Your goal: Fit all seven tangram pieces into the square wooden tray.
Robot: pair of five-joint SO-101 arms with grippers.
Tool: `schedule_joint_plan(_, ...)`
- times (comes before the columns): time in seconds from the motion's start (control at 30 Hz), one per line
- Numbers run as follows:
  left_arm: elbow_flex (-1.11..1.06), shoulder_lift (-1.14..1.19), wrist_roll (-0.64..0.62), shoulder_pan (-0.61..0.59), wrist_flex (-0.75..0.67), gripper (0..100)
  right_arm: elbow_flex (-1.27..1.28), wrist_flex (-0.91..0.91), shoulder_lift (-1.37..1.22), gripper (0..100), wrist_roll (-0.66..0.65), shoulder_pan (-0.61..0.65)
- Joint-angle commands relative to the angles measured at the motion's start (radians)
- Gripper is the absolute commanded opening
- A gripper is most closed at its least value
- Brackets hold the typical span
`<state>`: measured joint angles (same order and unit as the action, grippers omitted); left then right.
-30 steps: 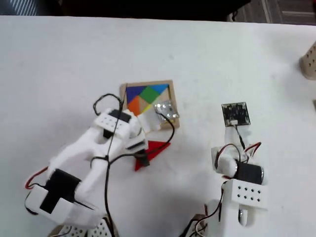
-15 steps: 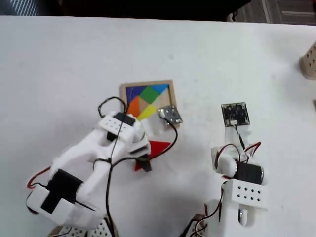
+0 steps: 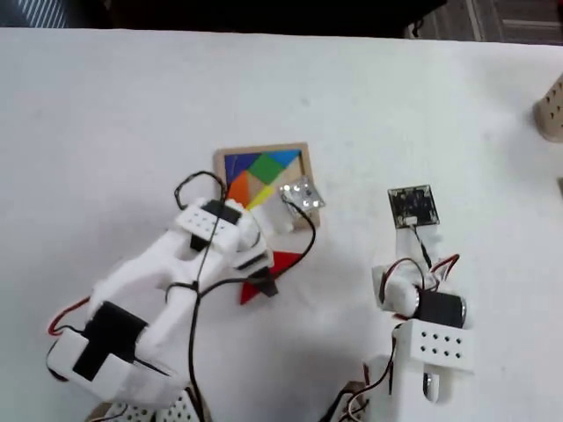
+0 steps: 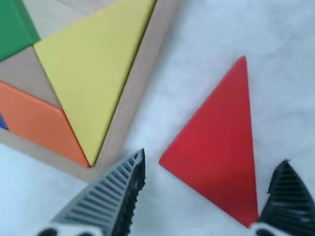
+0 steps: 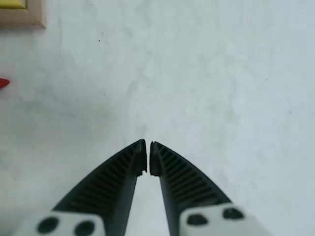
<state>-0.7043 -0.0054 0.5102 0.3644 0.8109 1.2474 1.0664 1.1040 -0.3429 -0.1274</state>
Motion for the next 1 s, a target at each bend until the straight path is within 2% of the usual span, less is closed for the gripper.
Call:
schedule_joint_plan(0.0, 0.012, -0.013, 0.011, 0.019, 0.043, 38, -0.011, -0.022, 0.019, 2.5, -0.012, 0.007)
schedule_joint_plan(0.27, 0.012, -0.013, 0.006, 0.019, 0.046, 38, -0.009, -0.03, 0.019, 2.5, -0.012, 0.007)
schedule_joint_plan(0.43, 0.023, -0.007, 0.015, 0.025, 0.052, 30, 0.006, -0.059, 0.019, 2.5, -0.011, 0.005)
schedule_joint_plan(0.6, 0.025, -0.007, 0.009, 0.021, 0.052, 29, 0.006, -0.065, 0.019, 2.5, -0.003, -0.002)
schedule_joint_plan(0.97, 0.026, -0.01, -0.084, -0.008, 0.044, 29, 0.052, -0.119, 0.025, 2.5, 0.025, -0.114)
